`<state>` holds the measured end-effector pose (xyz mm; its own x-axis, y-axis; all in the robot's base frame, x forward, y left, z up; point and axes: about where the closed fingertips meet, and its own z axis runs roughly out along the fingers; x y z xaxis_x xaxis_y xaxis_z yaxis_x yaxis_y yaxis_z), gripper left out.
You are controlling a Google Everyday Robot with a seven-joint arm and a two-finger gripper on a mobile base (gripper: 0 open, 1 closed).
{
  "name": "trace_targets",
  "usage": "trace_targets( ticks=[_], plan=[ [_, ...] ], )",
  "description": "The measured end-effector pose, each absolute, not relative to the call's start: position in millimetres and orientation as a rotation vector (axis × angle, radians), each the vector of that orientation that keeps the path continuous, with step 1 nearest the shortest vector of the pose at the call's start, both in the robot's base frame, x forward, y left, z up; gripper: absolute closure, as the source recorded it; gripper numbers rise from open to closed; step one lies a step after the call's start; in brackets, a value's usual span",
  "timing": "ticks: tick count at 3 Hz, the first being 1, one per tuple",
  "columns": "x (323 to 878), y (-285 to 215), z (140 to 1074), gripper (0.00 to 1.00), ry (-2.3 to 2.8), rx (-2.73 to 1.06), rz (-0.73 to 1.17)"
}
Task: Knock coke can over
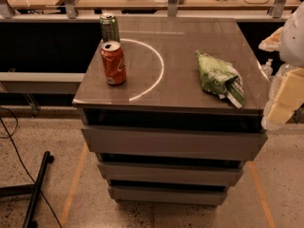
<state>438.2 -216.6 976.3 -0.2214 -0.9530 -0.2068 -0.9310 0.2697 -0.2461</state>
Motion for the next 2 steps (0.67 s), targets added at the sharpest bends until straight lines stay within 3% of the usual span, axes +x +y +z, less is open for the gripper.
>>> trace_targets(
  ticks=[1, 2],
  plan=[
    [441, -215, 978, 0.00, 2.218, -1.720, -0.099],
    [484, -183, 977, 0.00, 2.116, -1.777, -0.070]
  ],
)
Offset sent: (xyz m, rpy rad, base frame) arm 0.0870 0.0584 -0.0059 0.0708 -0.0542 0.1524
